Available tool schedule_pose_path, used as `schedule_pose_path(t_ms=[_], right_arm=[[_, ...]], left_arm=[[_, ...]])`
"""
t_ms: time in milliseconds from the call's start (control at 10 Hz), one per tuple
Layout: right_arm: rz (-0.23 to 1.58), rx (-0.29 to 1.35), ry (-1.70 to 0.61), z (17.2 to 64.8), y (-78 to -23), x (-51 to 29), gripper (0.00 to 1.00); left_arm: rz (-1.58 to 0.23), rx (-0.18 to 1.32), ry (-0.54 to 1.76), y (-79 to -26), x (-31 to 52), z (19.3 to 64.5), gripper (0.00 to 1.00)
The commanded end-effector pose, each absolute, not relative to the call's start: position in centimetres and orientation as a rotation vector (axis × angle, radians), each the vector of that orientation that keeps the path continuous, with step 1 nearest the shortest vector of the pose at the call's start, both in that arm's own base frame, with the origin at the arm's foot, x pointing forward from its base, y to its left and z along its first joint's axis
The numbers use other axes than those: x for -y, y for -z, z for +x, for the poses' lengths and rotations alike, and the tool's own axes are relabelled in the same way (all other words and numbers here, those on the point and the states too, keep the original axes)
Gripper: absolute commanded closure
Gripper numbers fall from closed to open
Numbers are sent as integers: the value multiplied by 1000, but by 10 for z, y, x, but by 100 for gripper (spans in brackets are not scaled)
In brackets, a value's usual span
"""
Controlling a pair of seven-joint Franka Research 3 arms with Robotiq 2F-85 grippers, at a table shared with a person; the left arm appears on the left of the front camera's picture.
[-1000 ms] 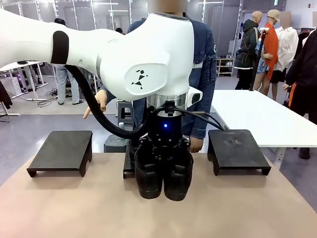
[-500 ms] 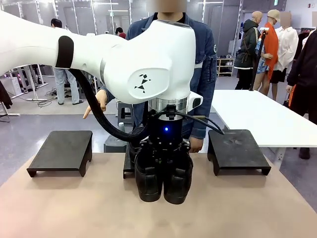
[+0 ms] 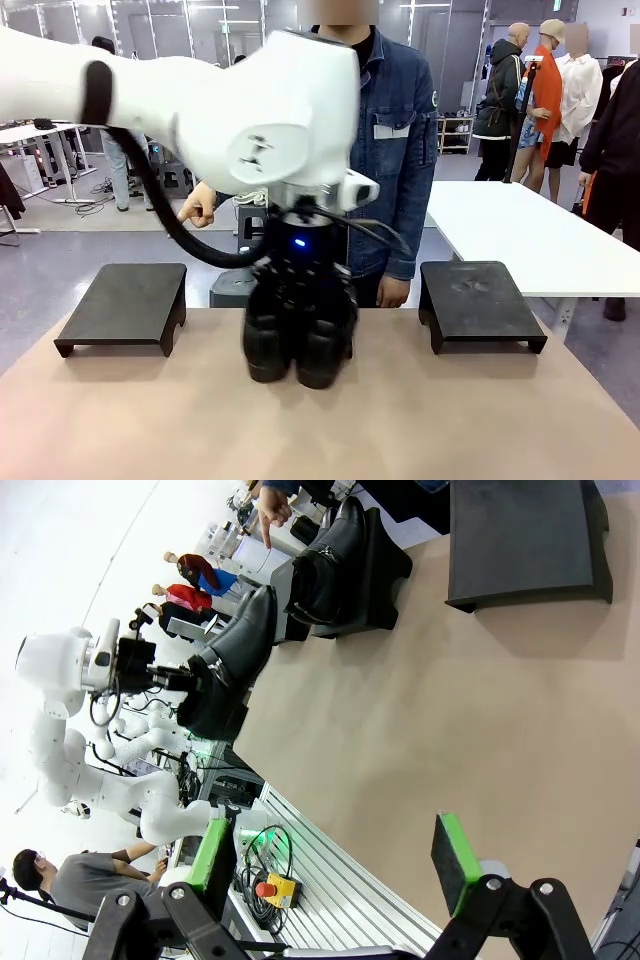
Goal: Place the shoes on the stand as instructed by the person.
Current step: Pick up another pair of Shoes and place it on the Shoes Stand indicated by the person.
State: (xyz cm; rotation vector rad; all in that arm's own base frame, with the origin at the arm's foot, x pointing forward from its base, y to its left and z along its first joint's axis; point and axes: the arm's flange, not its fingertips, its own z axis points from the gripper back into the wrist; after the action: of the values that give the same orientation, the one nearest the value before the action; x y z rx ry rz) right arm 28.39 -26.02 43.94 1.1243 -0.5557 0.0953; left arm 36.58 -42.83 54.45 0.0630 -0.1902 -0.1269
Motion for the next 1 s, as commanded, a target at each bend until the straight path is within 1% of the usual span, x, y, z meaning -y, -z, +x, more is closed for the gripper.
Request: schedule_pose_path(t_ms=[0, 200, 400, 600, 800, 900], right_arm=[[1132, 569, -99, 284, -441, 260, 0], [1132, 569, -99, 284, -441, 260, 0], [1132, 569, -99, 284, -441, 260, 0], [1132, 569, -99, 284, -441, 260, 0], [1132, 569, -99, 284, -441, 260, 0], [1132, 569, -99, 284, -441, 260, 0]], left_arm=[[20, 204, 156, -566, 343, 370, 92], [-25, 245, 170, -572, 260, 379, 92], [-38, 329, 144, -570, 186, 385, 92], [-29, 373, 129, -572, 115, 386, 92], [-7, 413, 127, -568, 81, 399, 92], [31, 429, 143, -561, 70, 411, 92]])
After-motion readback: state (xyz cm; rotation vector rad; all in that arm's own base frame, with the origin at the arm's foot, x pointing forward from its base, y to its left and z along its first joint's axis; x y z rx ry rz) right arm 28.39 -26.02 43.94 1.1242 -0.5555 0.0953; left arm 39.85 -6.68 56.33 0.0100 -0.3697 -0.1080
